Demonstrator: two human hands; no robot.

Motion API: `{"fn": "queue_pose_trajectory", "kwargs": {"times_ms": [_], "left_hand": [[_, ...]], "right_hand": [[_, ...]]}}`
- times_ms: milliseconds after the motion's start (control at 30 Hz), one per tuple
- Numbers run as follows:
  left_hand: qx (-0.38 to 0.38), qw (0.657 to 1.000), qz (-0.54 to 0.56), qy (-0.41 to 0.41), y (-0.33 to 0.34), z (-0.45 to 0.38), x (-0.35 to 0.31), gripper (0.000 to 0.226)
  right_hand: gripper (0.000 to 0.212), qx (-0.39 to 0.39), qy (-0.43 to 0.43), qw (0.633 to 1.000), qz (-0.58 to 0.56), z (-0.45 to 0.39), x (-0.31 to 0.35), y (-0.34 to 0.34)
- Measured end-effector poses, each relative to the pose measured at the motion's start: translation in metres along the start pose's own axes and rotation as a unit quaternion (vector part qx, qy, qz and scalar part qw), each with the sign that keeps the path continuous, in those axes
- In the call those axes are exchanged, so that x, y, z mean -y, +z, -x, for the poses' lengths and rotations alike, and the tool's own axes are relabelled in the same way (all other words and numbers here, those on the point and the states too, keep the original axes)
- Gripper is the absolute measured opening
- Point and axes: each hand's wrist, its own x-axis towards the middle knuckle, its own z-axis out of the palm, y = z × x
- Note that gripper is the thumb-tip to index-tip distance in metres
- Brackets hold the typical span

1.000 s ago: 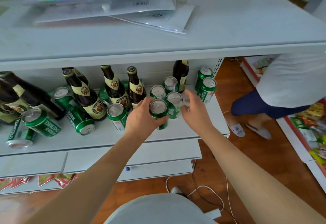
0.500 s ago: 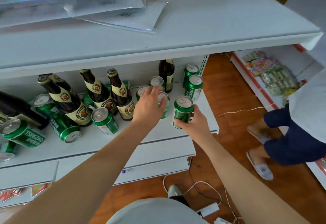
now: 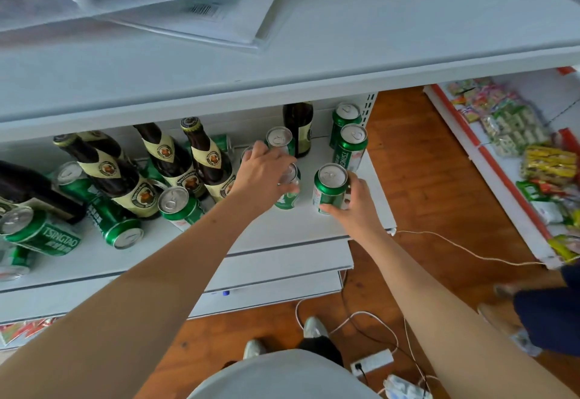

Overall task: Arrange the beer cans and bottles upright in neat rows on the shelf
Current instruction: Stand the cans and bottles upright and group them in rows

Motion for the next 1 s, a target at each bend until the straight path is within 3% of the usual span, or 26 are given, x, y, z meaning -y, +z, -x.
{"fn": "queue_pose_trajectory", "kwargs": {"times_ms": [200, 400, 567, 733, 833, 933, 1000], "left_hand": [[-0.001, 1.0, 0.001, 0.019, 0.0, 0.011, 0.006, 0.065], [0.023, 1.0, -0.015, 0.014, -0.005, 0.015, -0.002, 0.069], [0.038, 0.999, -0.024, 0.007, -0.008, 0.014, -0.005, 0.068], [0.025, 1.0, -0.008, 0.001, -0.004, 0.018, -0.005, 0.066], [0.004, 1.0, 0.01, 0.003, -0.001, 0.022, -0.003, 0.066], [-0.022, 0.999, 0.027, 0.0, 0.005, 0.028, -0.002, 0.065], [-0.039, 0.998, 0.04, -0.006, 0.008, 0.034, -0.002, 0.063]], "right_hand": [[0.1, -0.096, 0.005, 0.994, 0.053, 0.004, 0.026, 0.008], [0.066, -0.11, 0.028, 0.992, 0.052, -0.004, 0.033, -0.001], [0.057, -0.143, 0.017, 0.988, 0.06, -0.007, 0.025, -0.028], [0.061, -0.118, 0.035, 0.99, 0.063, -0.024, 0.015, -0.039], [0.076, -0.103, 0.045, 0.99, 0.083, -0.027, 0.02, -0.043], [0.087, -0.127, 0.012, 0.974, 0.185, -0.02, 0.036, -0.042], [0.072, -0.204, -0.066, 0.954, 0.211, -0.013, 0.055, -0.042]]}}
